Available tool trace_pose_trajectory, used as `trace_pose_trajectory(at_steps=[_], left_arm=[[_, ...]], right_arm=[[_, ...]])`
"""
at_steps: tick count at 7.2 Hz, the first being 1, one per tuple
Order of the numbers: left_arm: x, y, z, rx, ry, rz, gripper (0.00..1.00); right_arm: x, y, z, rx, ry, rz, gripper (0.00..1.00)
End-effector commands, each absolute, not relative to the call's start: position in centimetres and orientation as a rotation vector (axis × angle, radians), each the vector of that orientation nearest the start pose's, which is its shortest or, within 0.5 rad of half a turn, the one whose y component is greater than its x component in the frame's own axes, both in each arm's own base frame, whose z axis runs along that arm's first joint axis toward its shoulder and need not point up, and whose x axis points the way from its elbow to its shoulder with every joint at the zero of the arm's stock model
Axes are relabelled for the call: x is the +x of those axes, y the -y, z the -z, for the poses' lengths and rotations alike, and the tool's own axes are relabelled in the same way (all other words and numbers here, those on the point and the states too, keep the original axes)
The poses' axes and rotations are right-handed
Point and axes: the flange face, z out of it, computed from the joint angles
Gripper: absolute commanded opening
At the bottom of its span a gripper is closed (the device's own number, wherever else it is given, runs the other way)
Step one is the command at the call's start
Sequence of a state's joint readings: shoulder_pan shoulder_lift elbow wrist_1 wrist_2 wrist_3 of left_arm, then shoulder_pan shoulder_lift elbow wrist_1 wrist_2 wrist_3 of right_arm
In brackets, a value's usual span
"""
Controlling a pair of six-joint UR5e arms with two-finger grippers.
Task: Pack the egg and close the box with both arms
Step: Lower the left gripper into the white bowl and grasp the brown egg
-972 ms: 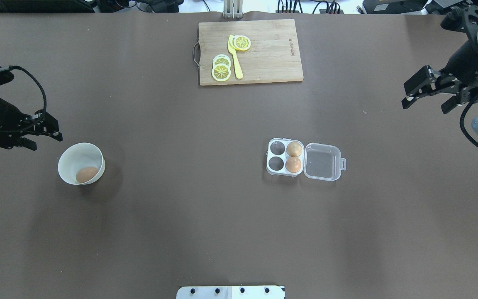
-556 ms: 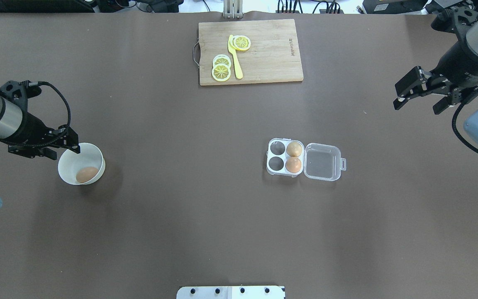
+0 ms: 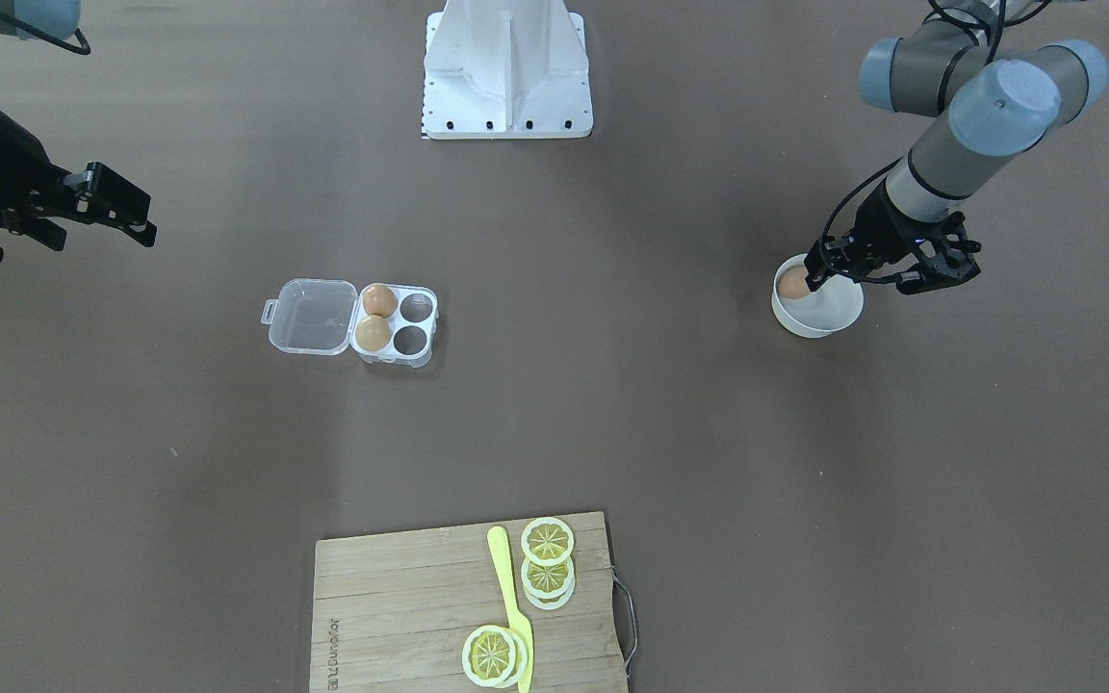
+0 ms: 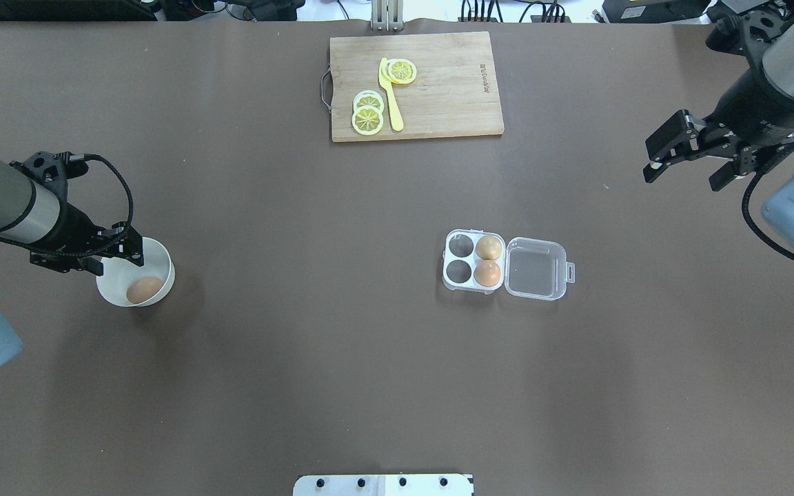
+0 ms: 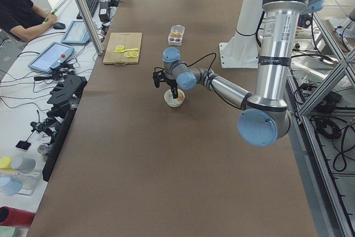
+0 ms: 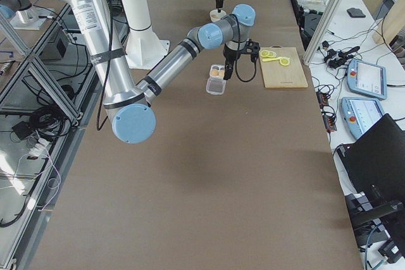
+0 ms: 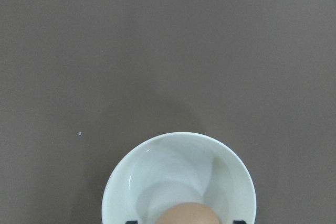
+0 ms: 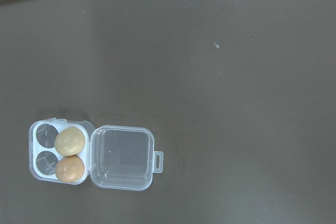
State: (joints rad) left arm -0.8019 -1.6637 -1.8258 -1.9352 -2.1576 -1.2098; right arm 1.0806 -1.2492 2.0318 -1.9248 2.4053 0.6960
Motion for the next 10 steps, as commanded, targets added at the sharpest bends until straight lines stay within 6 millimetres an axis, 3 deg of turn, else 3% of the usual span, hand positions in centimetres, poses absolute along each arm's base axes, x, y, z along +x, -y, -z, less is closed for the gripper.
trace_pose_trajectory(at_steps=[1,10], left_arm=[[32.5,44.1,-45.5,-0.093,-0.884,0.194,0.71],[34.4,43.2,-45.7,-0.109,-0.876,0.169,0.72]], right_arm=[[-19.8,49.7,-30.6,-0.121,0.908,-0.010,1.00],[-19.8,49.7,-30.0,-0.113,0.914,-0.006,1.00]])
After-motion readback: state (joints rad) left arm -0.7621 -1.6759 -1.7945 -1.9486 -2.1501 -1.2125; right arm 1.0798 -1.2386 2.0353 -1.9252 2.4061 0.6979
